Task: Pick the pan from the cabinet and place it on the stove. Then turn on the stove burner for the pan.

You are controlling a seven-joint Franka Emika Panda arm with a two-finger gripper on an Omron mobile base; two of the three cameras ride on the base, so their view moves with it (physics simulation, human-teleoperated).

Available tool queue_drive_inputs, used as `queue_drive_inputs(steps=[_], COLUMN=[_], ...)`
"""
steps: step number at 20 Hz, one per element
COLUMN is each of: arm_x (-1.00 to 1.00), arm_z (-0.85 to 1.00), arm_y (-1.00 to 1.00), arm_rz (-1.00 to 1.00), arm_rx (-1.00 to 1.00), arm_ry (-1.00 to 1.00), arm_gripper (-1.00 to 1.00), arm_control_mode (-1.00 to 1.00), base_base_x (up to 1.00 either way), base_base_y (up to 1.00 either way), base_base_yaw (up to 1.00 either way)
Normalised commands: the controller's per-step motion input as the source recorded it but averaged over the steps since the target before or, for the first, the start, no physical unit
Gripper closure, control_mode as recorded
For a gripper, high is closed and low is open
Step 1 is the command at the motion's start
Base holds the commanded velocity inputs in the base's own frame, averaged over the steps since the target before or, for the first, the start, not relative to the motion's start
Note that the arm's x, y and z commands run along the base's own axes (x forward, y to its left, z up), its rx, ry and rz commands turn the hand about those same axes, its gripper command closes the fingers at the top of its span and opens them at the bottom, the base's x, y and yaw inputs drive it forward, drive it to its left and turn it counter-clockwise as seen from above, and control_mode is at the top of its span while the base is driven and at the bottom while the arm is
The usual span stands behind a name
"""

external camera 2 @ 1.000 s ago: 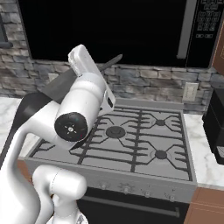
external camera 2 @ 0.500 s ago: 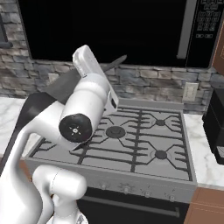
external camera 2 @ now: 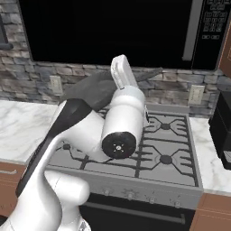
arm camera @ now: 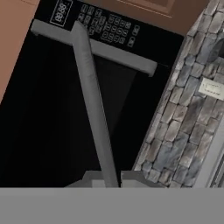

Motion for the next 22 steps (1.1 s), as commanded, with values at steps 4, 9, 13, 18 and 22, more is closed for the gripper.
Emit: queue_drive_inputs(steps=[4,9,13,18,22], arm_x=[0.00,0.00,0.00,0.00,0.00], arm_z=[-0.35,-0.47,-0.51,-0.53,-0.48], arm_y=[-0.57,-0.64,-0.66,-0.61,-0.34], arm_rz=[0.00,0.00,0.00,0.00,-0.02], arm_rx=[0.06,0.07,0.08,0.05,0.02], arm_ry=[0.00,0.00,0.00,0.00,0.00], arm_gripper=[1.00,1.00,1.00,1.00,1.00], arm_control_mode=[-1.00,-1.00,-1.00,-1.00,-1.00], base_base_x=[0.00,0.00,0.00,0.00,0.00], base_base_y=[0.00,0.00,0.00,0.00,0.00], base_base_yaw=[0.00,0.00,0.00,0.00,0.00])
